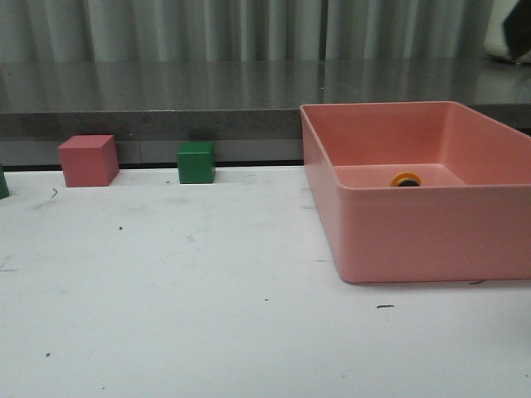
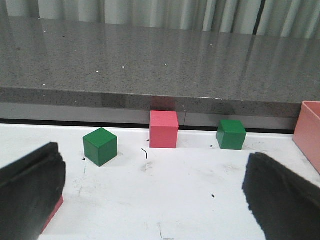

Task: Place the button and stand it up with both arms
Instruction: 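Lower the right gripper into the pink bin and grasp the yellow button, then carry the button out of the bin and set it on the table, then open the right gripper and withdraw it upward, then lower the left gripper over the lying button and grasp it, then lift and rotate the button upright with the left gripper, set it down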

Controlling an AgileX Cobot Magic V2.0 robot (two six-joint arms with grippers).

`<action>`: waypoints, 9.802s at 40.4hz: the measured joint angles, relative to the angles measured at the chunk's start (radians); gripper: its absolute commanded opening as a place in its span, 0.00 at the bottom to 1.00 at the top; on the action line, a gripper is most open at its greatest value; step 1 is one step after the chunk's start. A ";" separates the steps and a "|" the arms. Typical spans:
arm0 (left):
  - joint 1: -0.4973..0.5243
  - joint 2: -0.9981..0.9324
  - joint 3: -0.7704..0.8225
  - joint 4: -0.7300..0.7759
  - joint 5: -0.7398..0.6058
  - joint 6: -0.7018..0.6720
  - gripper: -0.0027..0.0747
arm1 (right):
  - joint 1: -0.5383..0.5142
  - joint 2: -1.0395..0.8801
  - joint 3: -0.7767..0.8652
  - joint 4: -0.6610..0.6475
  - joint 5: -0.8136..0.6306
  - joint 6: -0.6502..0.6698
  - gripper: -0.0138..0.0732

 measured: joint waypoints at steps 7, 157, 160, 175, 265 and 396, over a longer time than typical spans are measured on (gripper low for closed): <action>0.000 0.000 0.000 -0.002 0.000 0.000 0.93 | 0.043 0.237 -0.170 0.016 0.084 0.018 0.90; 0.000 0.000 0.000 -0.002 0.018 0.000 0.93 | 0.591 1.025 -1.014 0.054 0.464 0.511 0.62; 0.000 0.000 0.000 -0.002 0.018 0.000 0.93 | 0.591 0.969 -1.014 0.050 0.458 0.475 0.45; 0.000 0.000 0.000 -0.002 0.021 0.000 0.93 | 0.584 0.868 -1.017 0.043 0.538 0.406 0.09; -0.004 0.119 -0.065 -0.027 0.023 0.000 0.93 | -0.095 -1.036 0.492 -0.081 0.057 0.001 0.09; -0.346 1.301 -0.392 0.067 -0.486 -0.096 0.25 | -0.095 -1.036 0.492 -0.081 0.057 -0.001 0.09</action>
